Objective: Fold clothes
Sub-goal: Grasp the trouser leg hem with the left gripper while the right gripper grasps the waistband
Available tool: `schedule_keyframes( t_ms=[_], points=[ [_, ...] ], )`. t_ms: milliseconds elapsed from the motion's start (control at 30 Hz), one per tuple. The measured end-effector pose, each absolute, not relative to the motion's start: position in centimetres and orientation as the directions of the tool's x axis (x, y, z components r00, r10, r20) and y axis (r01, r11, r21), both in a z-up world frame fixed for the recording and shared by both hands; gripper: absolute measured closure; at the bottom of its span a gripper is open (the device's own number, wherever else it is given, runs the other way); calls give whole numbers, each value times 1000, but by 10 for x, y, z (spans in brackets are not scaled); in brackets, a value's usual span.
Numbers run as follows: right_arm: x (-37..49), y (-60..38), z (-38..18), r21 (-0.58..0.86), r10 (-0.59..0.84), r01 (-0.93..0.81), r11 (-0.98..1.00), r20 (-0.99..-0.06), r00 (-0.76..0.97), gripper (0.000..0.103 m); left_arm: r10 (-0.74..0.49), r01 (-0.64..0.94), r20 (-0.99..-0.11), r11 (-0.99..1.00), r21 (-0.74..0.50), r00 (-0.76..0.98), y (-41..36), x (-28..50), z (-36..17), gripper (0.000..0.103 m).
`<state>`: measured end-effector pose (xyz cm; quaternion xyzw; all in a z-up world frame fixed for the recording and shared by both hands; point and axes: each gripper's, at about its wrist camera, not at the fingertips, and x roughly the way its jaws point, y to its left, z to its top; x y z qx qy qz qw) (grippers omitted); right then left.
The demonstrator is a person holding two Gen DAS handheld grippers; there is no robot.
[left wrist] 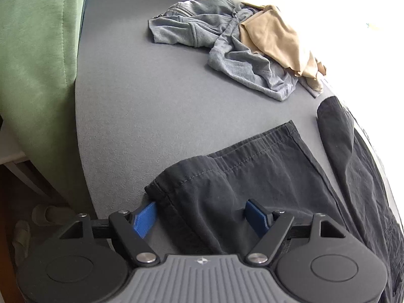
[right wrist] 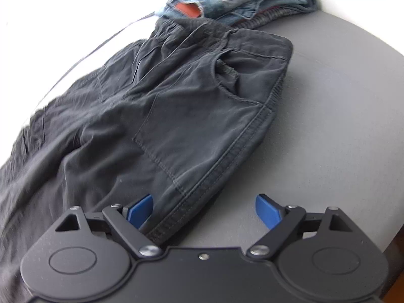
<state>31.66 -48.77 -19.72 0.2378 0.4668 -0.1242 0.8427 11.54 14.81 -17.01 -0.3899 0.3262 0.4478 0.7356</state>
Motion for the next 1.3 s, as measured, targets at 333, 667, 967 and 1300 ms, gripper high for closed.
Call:
schedule_keyframes(
  t_ms=[333,667,967,1300],
  points=[
    [321,-534,-208,512,27,564,648,-755,655,10,388,-898,-831,347,-269,399,140,117,-172,29],
    [350,-553,-225,507,31,574,643,-766,642,27,403,-908,-827,309,-281,393,139,116,-171,49],
    [347,-550,-219,458,-8,590,665,-786,619,84,423,-910,-814,292,-293,398,146,121,-164,99],
    [289,-519,-144,383,-97,534,754,-739,667,88,545,-950,-782,245,-195,301,148,97,-96,99]
  ],
)
